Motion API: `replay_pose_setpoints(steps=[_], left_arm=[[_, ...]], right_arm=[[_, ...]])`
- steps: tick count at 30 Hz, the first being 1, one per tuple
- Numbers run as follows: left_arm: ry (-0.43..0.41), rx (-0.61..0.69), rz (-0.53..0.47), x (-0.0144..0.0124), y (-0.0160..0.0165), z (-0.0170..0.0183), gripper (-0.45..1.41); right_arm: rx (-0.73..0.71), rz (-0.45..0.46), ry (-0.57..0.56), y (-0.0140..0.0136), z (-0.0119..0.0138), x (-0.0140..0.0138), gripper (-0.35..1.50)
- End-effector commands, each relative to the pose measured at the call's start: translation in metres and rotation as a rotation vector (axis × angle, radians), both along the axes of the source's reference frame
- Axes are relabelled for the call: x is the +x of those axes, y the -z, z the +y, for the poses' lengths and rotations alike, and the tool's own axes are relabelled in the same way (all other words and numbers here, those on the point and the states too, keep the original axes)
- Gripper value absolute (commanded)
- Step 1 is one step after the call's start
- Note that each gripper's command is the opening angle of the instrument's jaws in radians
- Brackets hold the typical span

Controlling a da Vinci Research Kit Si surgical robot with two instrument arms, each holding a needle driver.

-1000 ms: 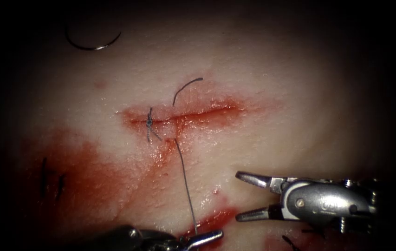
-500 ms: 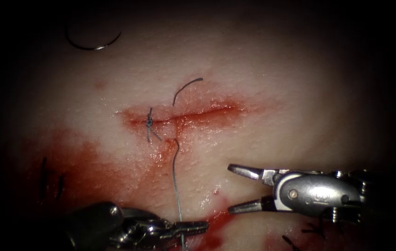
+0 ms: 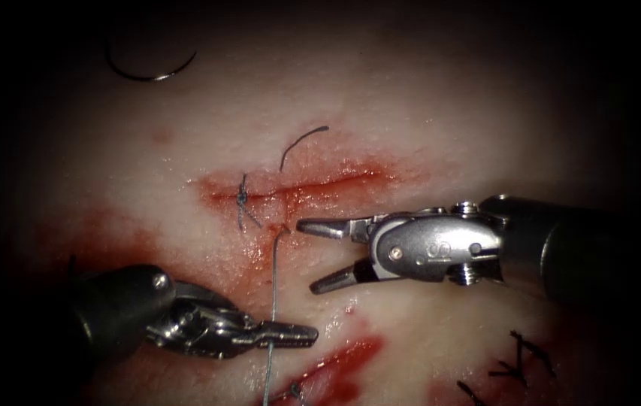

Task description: Wound Closure

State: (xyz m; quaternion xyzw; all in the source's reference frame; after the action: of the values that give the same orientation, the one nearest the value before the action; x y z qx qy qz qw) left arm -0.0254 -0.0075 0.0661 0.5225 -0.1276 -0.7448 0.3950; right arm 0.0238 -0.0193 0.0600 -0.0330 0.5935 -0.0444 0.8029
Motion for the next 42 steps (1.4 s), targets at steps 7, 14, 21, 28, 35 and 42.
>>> replay_pose_setpoints(steps=[7, 14, 21, 28, 35, 42], left_arm=[[0.005, -0.007, 0.006, -0.0005, -0.0006, 0.0009, -0.45], [0.015, 0.004, 0.015, -0.0002, -0.0008, 0.0011, -0.45], [0.024, 0.015, 0.024, 0.0003, -0.0010, 0.0012, -0.45], [0.027, 0.025, 0.026, 0.0005, -0.0010, 0.0012, -0.42], [0.045, 0.058, 0.035, 0.0008, -0.0011, 0.0010, -0.08], [0.176, 0.146, 0.068, 0.0007, -0.0012, 0.0012, 0.89]], right_arm=[[-0.033, 0.031, 0.038, -0.0031, 0.0008, 0.0028, 1.15], [-0.041, 0.042, 0.050, -0.0031, -0.0003, 0.0048, 1.16], [-0.057, 0.038, 0.081, -0.0029, -0.0009, 0.0061, 1.06], [-0.043, -0.001, 0.185, -0.0033, -0.0015, 0.0060, -0.35], [-0.054, -0.046, 0.174, -0.0033, -0.0012, 0.0049, -0.35], [-0.026, -0.146, 0.091, -0.0036, -0.0008, 0.0036, -0.35]])
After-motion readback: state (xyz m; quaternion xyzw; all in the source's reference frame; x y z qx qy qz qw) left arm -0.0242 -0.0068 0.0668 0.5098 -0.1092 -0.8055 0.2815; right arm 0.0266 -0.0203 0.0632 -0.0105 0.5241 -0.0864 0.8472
